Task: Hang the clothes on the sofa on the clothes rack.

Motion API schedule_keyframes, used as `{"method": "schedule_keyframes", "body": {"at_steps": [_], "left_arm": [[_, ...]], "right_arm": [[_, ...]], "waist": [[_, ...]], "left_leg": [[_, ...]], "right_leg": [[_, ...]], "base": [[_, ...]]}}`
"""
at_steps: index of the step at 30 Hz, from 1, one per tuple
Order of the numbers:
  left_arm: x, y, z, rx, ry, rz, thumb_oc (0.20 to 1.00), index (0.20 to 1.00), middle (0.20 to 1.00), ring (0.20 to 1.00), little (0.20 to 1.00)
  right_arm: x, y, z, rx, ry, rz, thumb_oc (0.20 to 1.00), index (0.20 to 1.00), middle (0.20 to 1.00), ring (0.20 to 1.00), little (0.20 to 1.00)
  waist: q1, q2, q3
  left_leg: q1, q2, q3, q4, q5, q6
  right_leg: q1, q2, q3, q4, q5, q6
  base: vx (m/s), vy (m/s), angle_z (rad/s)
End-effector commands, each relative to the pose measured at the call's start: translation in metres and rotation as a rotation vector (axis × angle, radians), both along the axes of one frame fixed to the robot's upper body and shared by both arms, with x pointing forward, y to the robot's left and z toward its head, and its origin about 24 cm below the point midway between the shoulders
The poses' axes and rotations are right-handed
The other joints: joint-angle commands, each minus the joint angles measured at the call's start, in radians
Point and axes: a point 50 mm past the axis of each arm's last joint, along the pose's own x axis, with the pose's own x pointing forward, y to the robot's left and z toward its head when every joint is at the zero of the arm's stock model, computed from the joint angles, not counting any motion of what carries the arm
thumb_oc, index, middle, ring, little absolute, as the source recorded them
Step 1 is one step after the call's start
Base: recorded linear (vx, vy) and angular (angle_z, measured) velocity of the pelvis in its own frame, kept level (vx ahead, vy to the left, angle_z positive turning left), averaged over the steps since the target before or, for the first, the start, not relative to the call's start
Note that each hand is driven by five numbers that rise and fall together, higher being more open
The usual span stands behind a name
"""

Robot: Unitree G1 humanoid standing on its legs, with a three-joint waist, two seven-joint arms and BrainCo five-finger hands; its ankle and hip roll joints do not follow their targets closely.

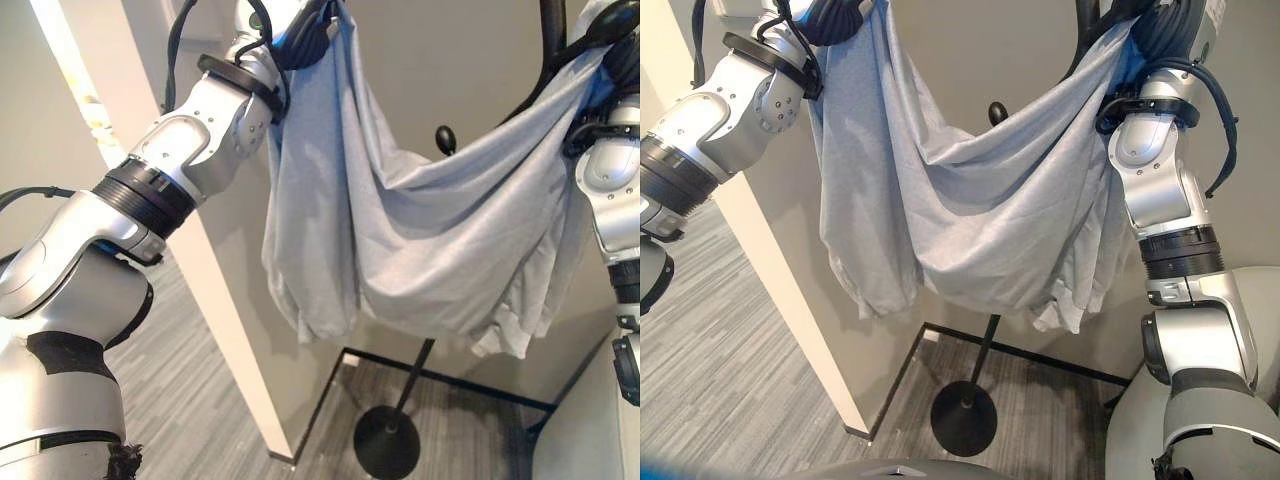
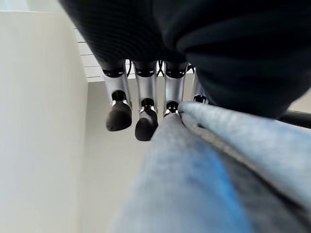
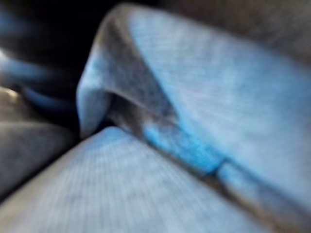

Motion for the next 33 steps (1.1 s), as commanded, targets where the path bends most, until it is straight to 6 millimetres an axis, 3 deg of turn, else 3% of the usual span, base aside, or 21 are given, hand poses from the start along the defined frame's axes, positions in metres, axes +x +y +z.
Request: {"method": "schedule_keyframes", "body": {"at_steps": [1, 18, 33], "left_arm": [[-0.009, 0.025, 0.047, -0.098, -0.151, 0.096, 0.200, 0.200, 0.200, 0.200, 0.200], [-0.011, 0.024, 0.041, -0.095, -0.129, 0.066, 0.200, 0.200, 0.200, 0.200, 0.200], [-0.008, 0.010, 0.043, -0.092, -0.092, 0.020, 0.200, 0.200, 0.200, 0.200, 0.200]], "right_arm": [[0.016, -0.013, -0.072, -0.061, 0.276, -0.070, 0.200, 0.200, 0.200, 0.200, 0.200], [0.013, -0.006, -0.076, -0.087, 0.309, 0.002, 0.200, 0.200, 0.200, 0.200, 0.200], [0.031, 0.034, -0.010, -0.343, 0.284, 0.069, 0.200, 0.200, 0.200, 0.200, 0.200]], "waist": [[0.013, 0.052, 0.077], [0.015, 0.041, 0.072], [0.043, 0.002, 0.066]], "left_leg": [[0.028, 0.031, -0.054, 0.012, -0.112, -0.001], [0.040, 0.036, -0.042, 0.012, -0.114, -0.002], [0.032, 0.039, -0.049, 0.012, -0.104, -0.012]], "right_leg": [[-0.042, -0.083, -0.034, 0.018, -0.110, 0.118], [-0.035, -0.080, -0.033, 0.018, -0.110, 0.116], [-0.042, -0.072, -0.036, 0.018, -0.103, 0.113]], "base": [[0.01, 0.001, -0.09], [0.00, 0.000, 0.00], [0.00, 0.001, 0.01]]}}
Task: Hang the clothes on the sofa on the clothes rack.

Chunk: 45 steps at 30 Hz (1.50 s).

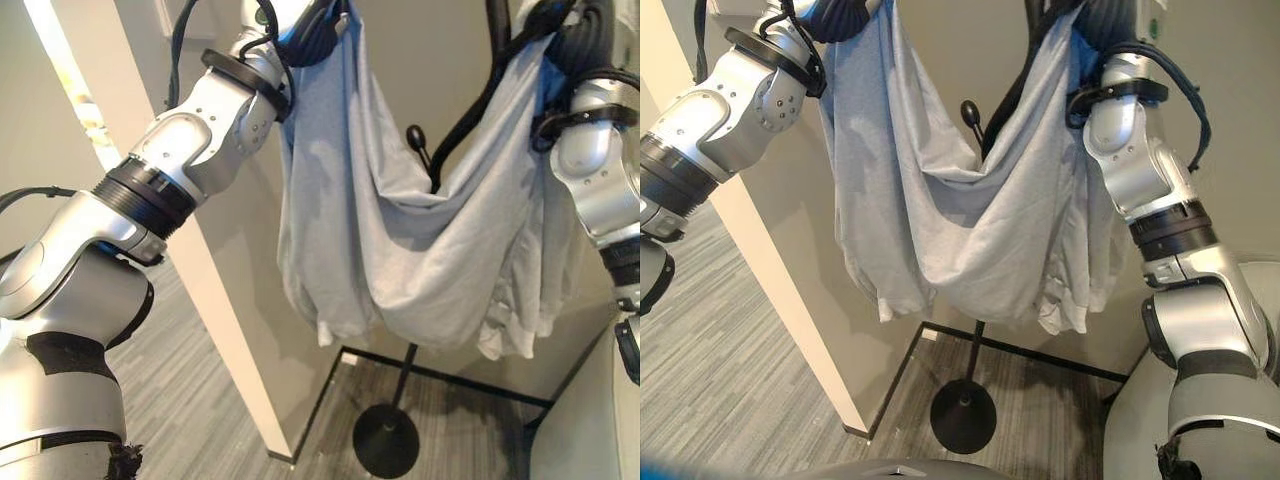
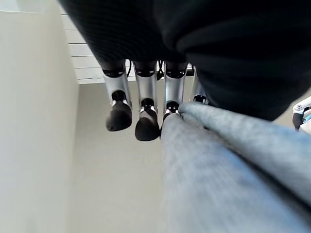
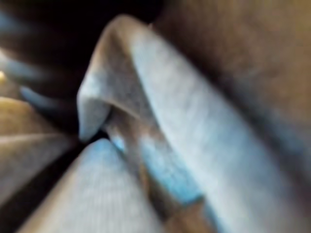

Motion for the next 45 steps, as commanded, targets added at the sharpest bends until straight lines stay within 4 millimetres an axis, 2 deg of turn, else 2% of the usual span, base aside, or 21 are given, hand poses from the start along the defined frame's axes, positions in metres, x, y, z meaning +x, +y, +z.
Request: {"method": "schedule_keyframes", "body": {"at_steps": [1, 11, 15, 20, 26, 32, 37, 41, 45], "left_arm": [[-0.004, 0.016, 0.042, -0.095, -0.094, 0.059, 0.200, 0.200, 0.200, 0.200, 0.200], [-0.006, 0.030, 0.054, -0.056, -0.102, 0.121, 0.200, 0.200, 0.200, 0.200, 0.200], [-0.007, 0.038, 0.056, -0.045, -0.106, 0.152, 0.200, 0.200, 0.200, 0.200, 0.200], [-0.005, 0.044, 0.057, -0.035, -0.093, 0.178, 0.200, 0.200, 0.200, 0.200, 0.200], [-0.004, 0.045, 0.065, 0.021, -0.093, 0.227, 0.200, 0.200, 0.200, 0.200, 0.200], [-0.003, 0.040, 0.067, 0.059, -0.093, 0.239, 0.200, 0.200, 0.200, 0.200, 0.200], [-0.005, 0.035, 0.070, 0.064, -0.100, 0.228, 0.200, 0.200, 0.200, 0.200, 0.200], [-0.006, 0.030, 0.072, 0.074, -0.105, 0.217, 0.200, 0.200, 0.200, 0.200, 0.200], [-0.006, 0.028, 0.073, 0.083, -0.107, 0.214, 0.200, 0.200, 0.200, 0.200, 0.200]], "right_arm": [[0.012, -0.015, -0.027, -0.066, 0.170, -0.017, 0.200, 0.200, 0.200, 0.200, 0.200], [0.010, -0.037, -0.012, -0.230, 0.216, -0.130, 0.200, 0.200, 0.200, 0.200, 0.200], [0.008, -0.052, -0.018, -0.252, 0.271, -0.158, 0.200, 0.200, 0.200, 0.200, 0.200], [0.008, -0.057, -0.029, -0.272, 0.362, -0.126, 0.200, 0.200, 0.200, 0.200, 0.200], [0.002, -0.054, -0.034, -0.401, 0.448, -0.073, 0.200, 0.200, 0.200, 0.200, 0.200], [0.002, -0.057, -0.037, -0.557, 0.489, -0.142, 0.200, 0.200, 0.200, 0.200, 0.200], [0.003, -0.051, -0.045, -0.614, 0.518, -0.134, 0.200, 0.200, 0.200, 0.200, 0.200], [0.003, -0.038, -0.052, -0.693, 0.548, -0.096, 0.200, 0.200, 0.200, 0.200, 0.200], [0.004, -0.036, -0.056, -0.720, 0.568, -0.093, 0.200, 0.200, 0.200, 0.200, 0.200]], "waist": [[0.031, 0.018, 0.056], [0.038, 0.002, 0.053], [0.034, -0.002, 0.051], [0.029, -0.004, 0.052], [0.018, -0.006, 0.052], [0.015, -0.009, 0.052], [0.014, -0.008, 0.052], [0.016, -0.009, 0.051], [0.017, -0.009, 0.050]], "left_leg": [[0.023, 0.037, -0.050, 0.012, -0.102, -0.011], [0.013, 0.034, -0.051, 0.012, -0.096, -0.017], [0.010, 0.033, -0.051, 0.012, -0.095, -0.017], [0.009, 0.031, -0.050, 0.012, -0.096, -0.018], [0.006, 0.031, -0.049, 0.012, -0.095, -0.020], [0.004, 0.030, -0.052, 0.012, -0.094, -0.021], [0.001, 0.029, -0.052, 0.012, -0.094, -0.020], [-0.001, 0.029, -0.052, 0.012, -0.092, -0.021], [-0.002, 0.028, -0.053, 0.012, -0.092, -0.020]], "right_leg": [[-0.051, -0.073, -0.034, 0.018, -0.105, 0.113], [-0.058, -0.075, -0.043, 0.018, -0.095, 0.120], [-0.059, -0.076, -0.044, 0.018, -0.094, 0.122], [-0.061, -0.077, -0.042, 0.018, -0.091, 0.125], [-0.066, -0.077, -0.039, 0.018, -0.088, 0.130], [-0.069, -0.077, -0.038, 0.018, -0.087, 0.132], [-0.071, -0.076, -0.037, 0.018, -0.087, 0.133], [-0.073, -0.076, -0.038, 0.018, -0.088, 0.132], [-0.073, -0.076, -0.039, 0.018, -0.088, 0.132]], "base": [[0.00, 0.000, 0.00], [0.00, 0.004, 0.03], [0.00, 0.002, 0.02], [0.00, 0.000, 0.00], [0.00, 0.000, 0.00], [0.00, 0.000, 0.00], [0.00, 0.000, 0.00], [0.00, 0.000, 0.00], [0.00, 0.000, 0.00]]}}
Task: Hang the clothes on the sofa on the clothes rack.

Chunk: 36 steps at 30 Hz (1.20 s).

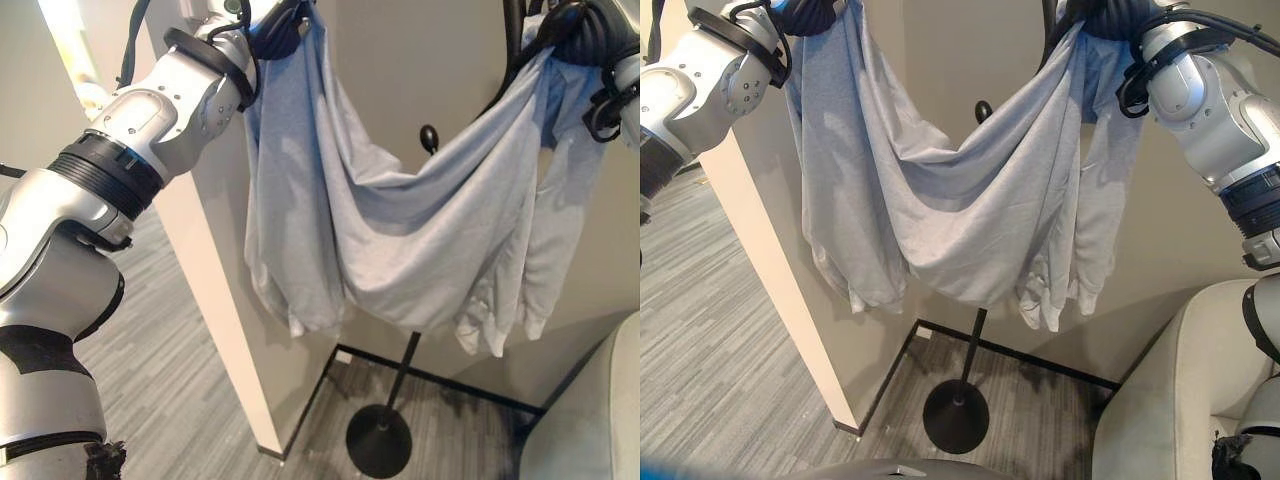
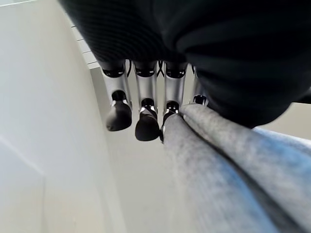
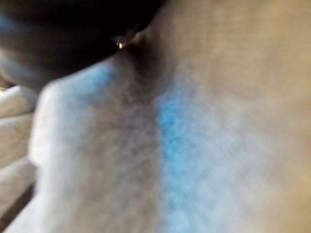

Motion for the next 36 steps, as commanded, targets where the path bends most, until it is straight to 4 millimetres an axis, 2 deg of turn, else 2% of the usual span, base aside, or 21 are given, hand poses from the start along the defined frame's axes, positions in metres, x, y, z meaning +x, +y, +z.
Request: {"method": "schedule_keyframes", "body": {"at_steps": [1, 6, 13, 17, 23, 24, 30, 34, 35, 36], "left_arm": [[-0.016, -0.001, 0.064, -0.056, -0.165, 0.034, 0.200, 0.200, 0.200, 0.200, 0.200], [-0.017, -0.004, 0.064, -0.057, -0.166, 0.023, 0.200, 0.200, 0.200, 0.200, 0.200], [-0.014, 0.005, 0.061, -0.115, -0.163, 0.038, 0.200, 0.200, 0.200, 0.200, 0.200], [-0.013, 0.008, 0.058, -0.127, -0.159, 0.044, 0.200, 0.200, 0.200, 0.200, 0.200], [-0.015, 0.012, 0.058, -0.139, -0.161, 0.042, 0.200, 0.200, 0.200, 0.200, 0.200], [-0.016, 0.012, 0.059, -0.134, -0.166, 0.038, 0.200, 0.200, 0.200, 0.200, 0.200], [-0.018, 0.005, 0.059, -0.123, -0.165, 0.018, 0.200, 0.200, 0.200, 0.200, 0.200], [-0.020, -0.001, 0.062, -0.128, -0.173, -0.012, 0.200, 0.200, 0.200, 0.200, 0.200], [-0.021, -0.003, 0.063, -0.127, -0.176, -0.023, 0.200, 0.200, 0.200, 0.200, 0.200], [-0.021, -0.003, 0.063, -0.126, -0.176, -0.024, 0.200, 0.200, 0.200, 0.200, 0.200]], "right_arm": [[0.013, -0.003, -0.075, -0.275, 0.328, -0.044, 0.200, 0.200, 0.200, 0.200, 0.200], [0.016, -0.010, -0.075, -0.249, 0.324, -0.077, 0.200, 0.200, 0.200, 0.200, 0.200], [0.019, -0.050, -0.073, -0.032, 0.226, -0.226, 0.200, 0.200, 0.200, 0.200, 0.200], [0.019, -0.063, -0.078, 0.007, 0.222, -0.283, 0.200, 0.200, 0.200, 0.200, 0.200], [0.019, -0.078, -0.100, 0.054, 0.302, -0.333, 0.200, 0.200, 0.200, 0.200, 0.200], [0.019, -0.083, -0.110, 0.056, 0.339, -0.349, 0.200, 0.200, 0.200, 0.200, 0.200], [0.017, -0.091, -0.136, 0.124, 0.425, -0.357, 0.200, 0.200, 0.200, 0.200, 0.200], [0.018, -0.084, -0.153, 0.269, 0.486, -0.288, 0.200, 0.200, 0.200, 0.200, 0.200], [0.018, -0.078, -0.164, 0.347, 0.534, -0.233, 0.200, 0.200, 0.200, 0.200, 0.200], [0.018, -0.078, -0.164, 0.349, 0.534, -0.233, 0.200, 0.200, 0.200, 0.200, 0.200]], "waist": [[0.022, 0.033, 0.069], [0.021, 0.034, 0.070], [0.016, 0.041, 0.071], [0.015, 0.040, 0.070], [0.014, 0.040, 0.074], [0.014, 0.040, 0.076], [0.015, 0.043, 0.079], [0.017, 0.048, 0.084], [0.019, 0.048, 0.086], [0.020, 0.047, 0.086]], "left_leg": [[0.016, 0.030, -0.032, 0.012, -0.093, -0.019], [0.017, 0.029, -0.031, 0.012, -0.093, -0.018], [0.022, 0.030, -0.027, 0.012, -0.096, -0.015], [0.025, 0.030, -0.025, 0.012, -0.098, -0.014], [0.030, 0.029, -0.025, 0.012, -0.099, -0.013], [0.030, 0.029, -0.025, 0.012, -0.100, -0.012], [0.031, 0.028, -0.025, 0.012, -0.100, -0.011], [0.031, 0.027, -0.025, 0.012, -0.099, -0.009], [0.031, 0.026, -0.024, 0.012, -0.099, -0.009], [0.031, 0.026, -0.024, 0.012, -0.099, -0.010]], "right_leg": [[-0.063, -0.075, -0.019, 0.018, -0.082, 0.131], [-0.063, -0.075, -0.015, 0.018, -0.082, 0.130], [-0.059, -0.075, -0.012, 0.018, -0.081, 0.129], [-0.056, -0.075, -0.012, 0.018, -0.082, 0.129], [-0.052, -0.074, -0.013, 0.018, -0.083, 0.127], [-0.050, -0.074, -0.014, 0.018, -0.082, 0.127], [-0.048, -0.075, -0.019, 0.018, -0.080, 0.127], [-0.048, -0.076, -0.020, 0.018, -0.079, 0.126], [-0.048, -0.076, -0.022, 0.018, -0.079, 0.126], [-0.048, -0.076, -0.022, 0.018, -0.079, 0.126]], "base": [[0.00, 0.000, 0.00], [0.00, 0.000, 0.00], [0.00, 0.000, 0.00], [0.00, 0.000, 0.00], [0.00, 0.000, 0.00], [0.00, 0.000, 0.00], [0.00, 0.000, 0.00], [0.00, 0.003, -0.01], [0.00, 0.000, 0.00], [0.00, 0.000, 0.00]]}}
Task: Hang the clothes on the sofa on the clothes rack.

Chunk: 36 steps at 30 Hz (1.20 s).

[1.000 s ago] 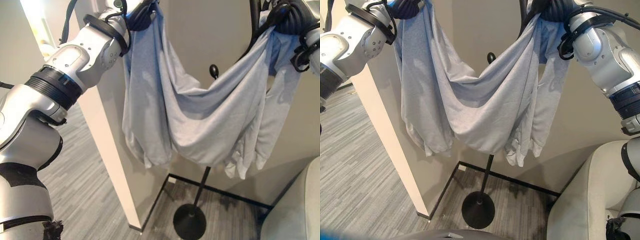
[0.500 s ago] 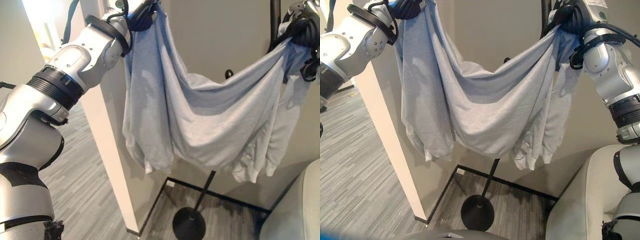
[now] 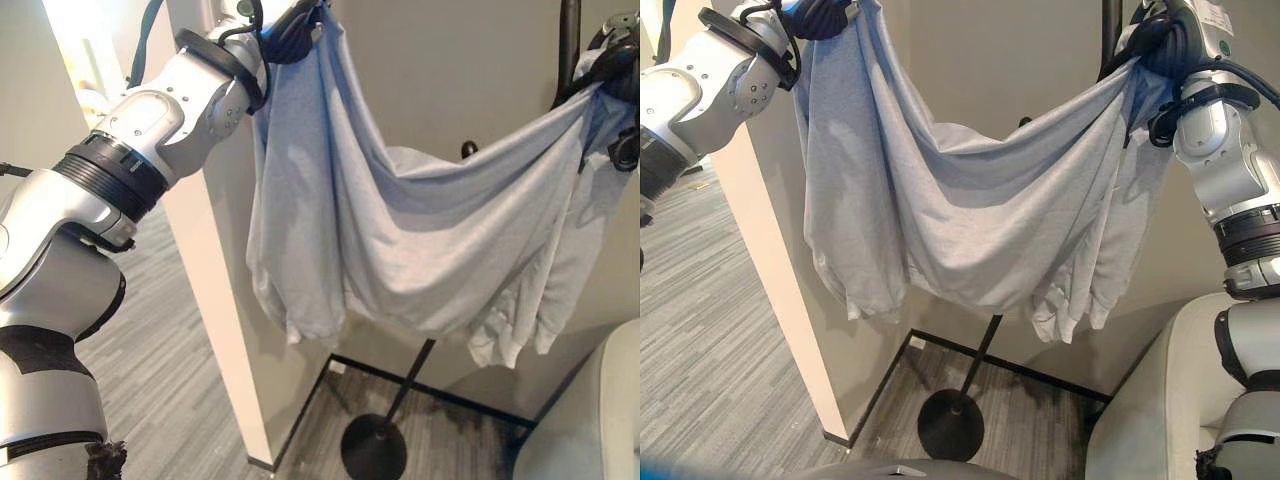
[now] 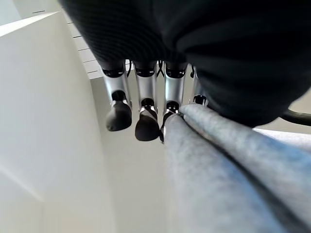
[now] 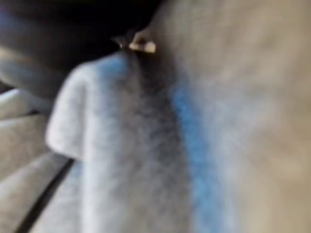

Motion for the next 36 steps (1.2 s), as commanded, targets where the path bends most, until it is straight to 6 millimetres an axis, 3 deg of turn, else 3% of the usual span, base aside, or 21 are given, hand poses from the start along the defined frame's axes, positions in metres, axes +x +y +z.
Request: {"method": "schedule_keyframes", "body": {"at_steps": [1, 4, 5, 6, 8, 9, 15, 19, 26, 36], "left_arm": [[-0.017, 0.009, 0.065, -0.151, -0.182, 0.023, 0.200, 0.200, 0.200, 0.200, 0.200], [-0.020, 0.007, 0.067, -0.135, -0.187, 0.007, 0.200, 0.200, 0.200, 0.200, 0.200], [-0.021, 0.008, 0.069, -0.130, -0.186, 0.010, 0.200, 0.200, 0.200, 0.200, 0.200], [-0.021, 0.007, 0.068, -0.130, -0.186, 0.010, 0.200, 0.200, 0.200, 0.200, 0.200], [-0.023, 0.007, 0.071, -0.108, -0.185, 0.008, 0.200, 0.200, 0.200, 0.200, 0.200], [-0.024, 0.002, 0.073, -0.089, -0.183, -0.002, 0.200, 0.200, 0.200, 0.200, 0.200], [-0.023, -0.002, 0.077, -0.079, -0.181, 0.002, 0.200, 0.200, 0.200, 0.200, 0.200], [-0.024, -0.005, 0.079, -0.084, -0.180, -0.003, 0.200, 0.200, 0.200, 0.200, 0.200], [-0.025, -0.005, 0.083, -0.109, -0.195, -0.012, 0.200, 0.200, 0.200, 0.200, 0.200], [-0.033, -0.030, 0.101, -0.140, -0.191, -0.111, 0.200, 0.200, 0.200, 0.200, 0.200]], "right_arm": [[0.008, -0.009, -0.122, 0.036, 0.517, 0.044, 0.200, 0.200, 0.200, 0.200, 0.200], [0.006, 0.006, -0.139, 0.124, 0.593, 0.165, 0.200, 0.200, 0.200, 0.200, 0.200], [0.002, 0.010, -0.154, 0.217, 0.661, 0.231, 0.200, 0.200, 0.200, 0.200, 0.200], [0.001, 0.009, -0.154, 0.218, 0.662, 0.231, 0.200, 0.200, 0.200, 0.200, 0.200], [-0.004, 0.018, -0.171, 0.332, 0.757, 0.340, 0.200, 0.200, 0.200, 0.200, 0.200], [-0.008, 0.025, -0.180, 0.493, 0.828, 0.451, 0.200, 0.200, 0.200, 0.200, 0.200], [-0.008, 0.040, -0.171, 0.610, 0.864, 0.606, 0.200, 0.200, 0.200, 0.200, 0.200], [-0.009, 0.055, -0.162, 0.782, 0.825, 0.762, 0.200, 0.200, 0.200, 0.200, 0.200], [-0.005, 0.063, -0.158, 0.941, 0.745, 0.852, 0.200, 0.200, 0.200, 0.200, 0.200], [-0.003, 0.045, -0.140, 0.983, 0.600, 0.815, 0.200, 0.200, 0.200, 0.200, 0.200]], "waist": [[0.022, 0.071, 0.111], [0.024, 0.072, 0.114], [0.024, 0.073, 0.116], [0.024, 0.072, 0.115], [0.026, 0.073, 0.116], [0.027, 0.073, 0.116], [0.028, 0.073, 0.115], [0.026, 0.074, 0.114], [0.026, 0.075, 0.113], [0.024, 0.090, 0.115]], "left_leg": [[0.026, 0.026, -0.028, 0.012, -0.098, -0.010], [0.024, 0.027, -0.027, 0.012, -0.097, -0.011], [0.023, 0.026, -0.026, 0.012, -0.096, -0.011], [0.023, 0.026, -0.026, 0.012, -0.096, -0.012], [0.022, 0.026, -0.025, 0.012, -0.095, -0.013], [0.021, 0.026, -0.026, 0.012, -0.093, -0.014], [0.018, 0.027, -0.027, 0.012, -0.090, -0.016], [0.018, 0.026, -0.025, 0.012, -0.089, -0.015], [0.015, 0.026, -0.026, 0.012, -0.087, -0.014], [0.022, 0.022, -0.024, 0.012, -0.084, -0.011]], "right_leg": [[-0.051, -0.076, -0.029, 0.018, -0.080, 0.127], [-0.052, -0.076, -0.032, 0.018, -0.080, 0.126], [-0.054, -0.076, -0.032, 0.018, -0.079, 0.125], [-0.054, -0.076, -0.032, 0.018, -0.080, 0.125], [-0.056, -0.077, -0.033, 0.018, -0.079, 0.125], [-0.057, -0.078, -0.036, 0.018, -0.078, 0.126], [-0.061, -0.079, -0.035, 0.018, -0.075, 0.128], [-0.064, -0.080, -0.036, 0.018, -0.073, 0.128], [-0.065, -0.079, -0.036, 0.018, -0.071, 0.128], [-0.055, -0.084, -0.068, 0.018, -0.064, 0.134]], "base": [[0.00, 0.000, 0.00], [0.00, 0.000, 0.00], [0.00, 0.000, 0.00], [0.00, 0.000, 0.00], [0.00, 0.000, 0.00], [0.00, 0.000, 0.00], [0.00, 0.000, 0.00], [0.00, 0.000, 0.00], [0.00, 0.000, 0.00], [0.02, 0.020, 0.04]]}}
